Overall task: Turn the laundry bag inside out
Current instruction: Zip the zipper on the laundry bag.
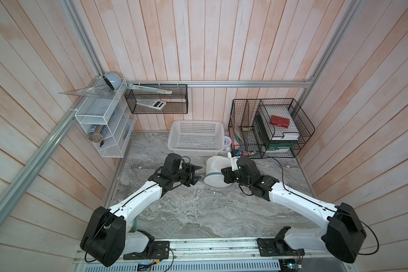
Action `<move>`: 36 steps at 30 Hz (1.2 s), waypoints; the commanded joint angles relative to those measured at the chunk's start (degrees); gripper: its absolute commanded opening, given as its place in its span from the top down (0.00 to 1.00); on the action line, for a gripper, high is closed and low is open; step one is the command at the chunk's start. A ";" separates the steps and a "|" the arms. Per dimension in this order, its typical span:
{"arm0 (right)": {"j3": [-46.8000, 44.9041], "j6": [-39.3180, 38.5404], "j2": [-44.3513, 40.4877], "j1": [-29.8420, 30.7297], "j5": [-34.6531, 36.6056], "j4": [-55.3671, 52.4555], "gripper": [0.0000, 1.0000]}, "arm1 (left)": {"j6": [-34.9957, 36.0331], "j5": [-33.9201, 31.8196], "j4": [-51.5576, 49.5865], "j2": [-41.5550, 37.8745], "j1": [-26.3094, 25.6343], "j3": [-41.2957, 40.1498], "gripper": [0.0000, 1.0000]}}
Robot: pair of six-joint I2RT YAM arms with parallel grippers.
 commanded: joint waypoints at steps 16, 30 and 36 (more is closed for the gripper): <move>1.25 0.23 -1.24 2.80 3.73 0.02 1.00 | -0.62 -1.99 3.99 11.64 -5.54 6.33 0.64; -2.31 -0.36 -5.07 -1.28 6.73 -2.60 1.00 | -2.74 -3.05 5.86 9.65 -4.49 2.65 1.00; -3.56 -1.59 -6.62 -4.86 5.67 -4.11 1.00 | -2.84 -3.49 5.38 7.29 -3.08 1.09 1.00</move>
